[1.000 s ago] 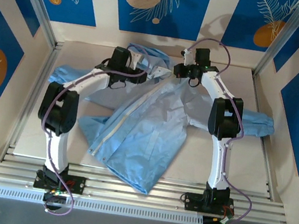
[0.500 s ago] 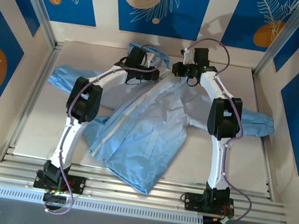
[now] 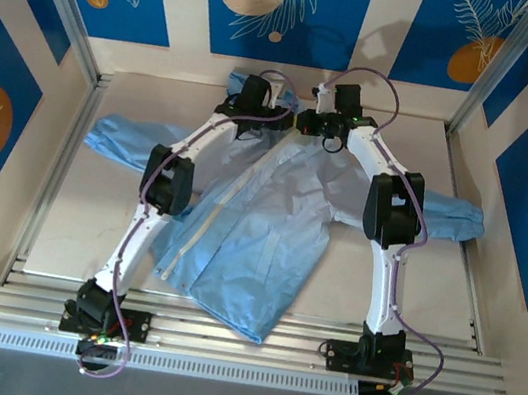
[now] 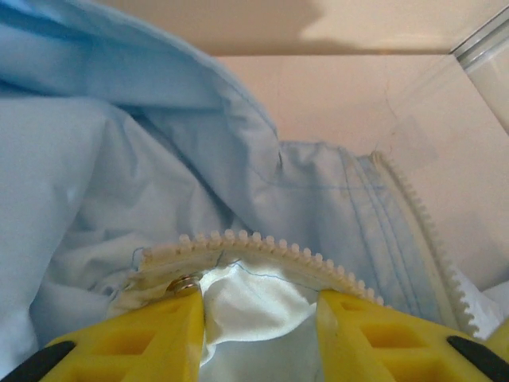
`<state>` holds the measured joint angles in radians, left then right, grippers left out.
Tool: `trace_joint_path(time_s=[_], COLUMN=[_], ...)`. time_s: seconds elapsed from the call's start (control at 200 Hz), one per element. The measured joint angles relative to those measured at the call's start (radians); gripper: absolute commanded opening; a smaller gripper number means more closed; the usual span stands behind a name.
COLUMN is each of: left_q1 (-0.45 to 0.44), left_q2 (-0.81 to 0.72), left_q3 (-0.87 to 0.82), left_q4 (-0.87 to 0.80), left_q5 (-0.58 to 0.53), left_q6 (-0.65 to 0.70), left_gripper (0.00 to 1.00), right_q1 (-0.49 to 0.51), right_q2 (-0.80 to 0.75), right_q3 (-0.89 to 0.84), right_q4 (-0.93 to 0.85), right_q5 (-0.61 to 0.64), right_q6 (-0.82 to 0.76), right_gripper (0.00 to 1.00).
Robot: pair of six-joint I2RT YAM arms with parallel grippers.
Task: Zip up the jacket
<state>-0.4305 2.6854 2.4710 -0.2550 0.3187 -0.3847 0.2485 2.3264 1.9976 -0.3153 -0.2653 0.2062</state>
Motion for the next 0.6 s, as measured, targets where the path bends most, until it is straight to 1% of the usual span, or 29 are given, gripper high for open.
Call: trace_joint_path(time_s=[0.14,0.21,0.295,0.365,0.475,0.6], left_q1=[0.003,0.014,0.031,0.050,0.095,0.136], left_q2=[0.015,0.008,-0.064,-0.144,-0.297,-0.510], left_q3=[0.000,-0.035,-0.208,-0.354,-0.547,-0.740], left_q4=[0.061,0.109,0.225,0.286,0.337,0.365], left_q5=[0.032,0.051,0.077,0.090,0.097,0.092], left_q6=[-0.020,-0.033,-0.048,-0.052,-0.022,0.058], left_gripper=[0.47,0.50,0.54,0.56,0.57,0.60], right_q1=[0.001,0.000,0.001,0.002,0.000,-0.004], right_q2=[0.000,0.000,0.000,0.000,0.002,0.014], right_q3=[0.000,0.005,0.010,0.018,0.044,0.096], right_q4=[-0.003,-0.005,-0.019,-0.037,-0.066,-0.098], right_q5=[0.000,-0.003,-0.003,-0.004,-0.004,-0.004], right_q6=[0.018,0.021,0.022,0.021,0.015,0.009], right_gripper=[0.00,0.00,0.00,0.00,0.00,0.00])
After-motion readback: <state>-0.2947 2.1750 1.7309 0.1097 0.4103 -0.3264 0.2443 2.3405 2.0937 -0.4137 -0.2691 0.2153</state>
